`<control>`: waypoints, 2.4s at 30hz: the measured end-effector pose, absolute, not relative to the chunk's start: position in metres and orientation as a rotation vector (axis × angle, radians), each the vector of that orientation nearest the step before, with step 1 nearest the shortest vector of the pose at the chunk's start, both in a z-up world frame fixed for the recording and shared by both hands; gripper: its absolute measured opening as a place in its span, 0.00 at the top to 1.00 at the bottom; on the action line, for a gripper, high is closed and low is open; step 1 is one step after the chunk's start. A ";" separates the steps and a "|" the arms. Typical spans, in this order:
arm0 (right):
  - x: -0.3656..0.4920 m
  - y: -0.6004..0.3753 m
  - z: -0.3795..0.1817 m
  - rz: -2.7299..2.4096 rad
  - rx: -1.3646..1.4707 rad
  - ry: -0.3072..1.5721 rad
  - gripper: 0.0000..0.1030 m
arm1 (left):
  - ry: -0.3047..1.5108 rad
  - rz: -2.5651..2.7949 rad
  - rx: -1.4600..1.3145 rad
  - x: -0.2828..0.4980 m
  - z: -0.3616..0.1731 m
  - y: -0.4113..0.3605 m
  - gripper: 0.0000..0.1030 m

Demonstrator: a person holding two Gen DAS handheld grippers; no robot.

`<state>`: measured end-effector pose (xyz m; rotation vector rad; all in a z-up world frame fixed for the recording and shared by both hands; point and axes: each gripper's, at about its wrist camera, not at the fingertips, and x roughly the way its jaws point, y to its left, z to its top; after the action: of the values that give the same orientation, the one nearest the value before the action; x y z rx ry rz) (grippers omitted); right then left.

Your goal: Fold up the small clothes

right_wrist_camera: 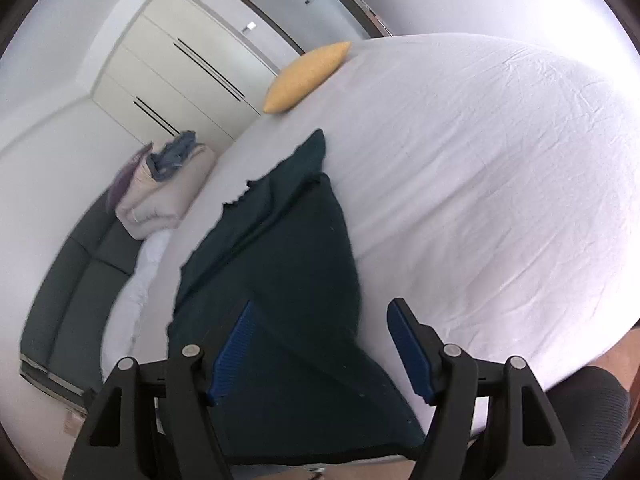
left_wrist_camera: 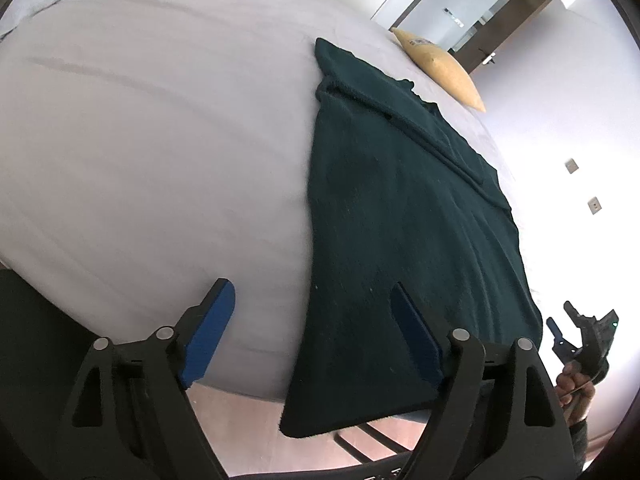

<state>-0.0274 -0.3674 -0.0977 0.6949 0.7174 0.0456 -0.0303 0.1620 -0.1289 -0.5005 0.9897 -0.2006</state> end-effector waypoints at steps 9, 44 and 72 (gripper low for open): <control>-0.025 -0.360 -0.110 0.079 0.696 0.773 0.31 | 1.070 -0.291 -0.567 -0.040 -0.140 0.166 0.21; -0.025 -0.366 -0.108 0.100 0.666 0.815 0.31 | 1.197 -0.520 -0.727 -0.053 -0.188 0.159 0.75; -0.032 -0.375 -0.147 0.154 0.685 1.206 0.47 | 1.048 -0.627 -0.743 -0.052 -0.138 0.162 0.93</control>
<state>-0.0320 -0.3754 -0.1467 0.6849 1.2056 0.1540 -0.0518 0.1617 -0.1380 -0.7427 1.0480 -0.6275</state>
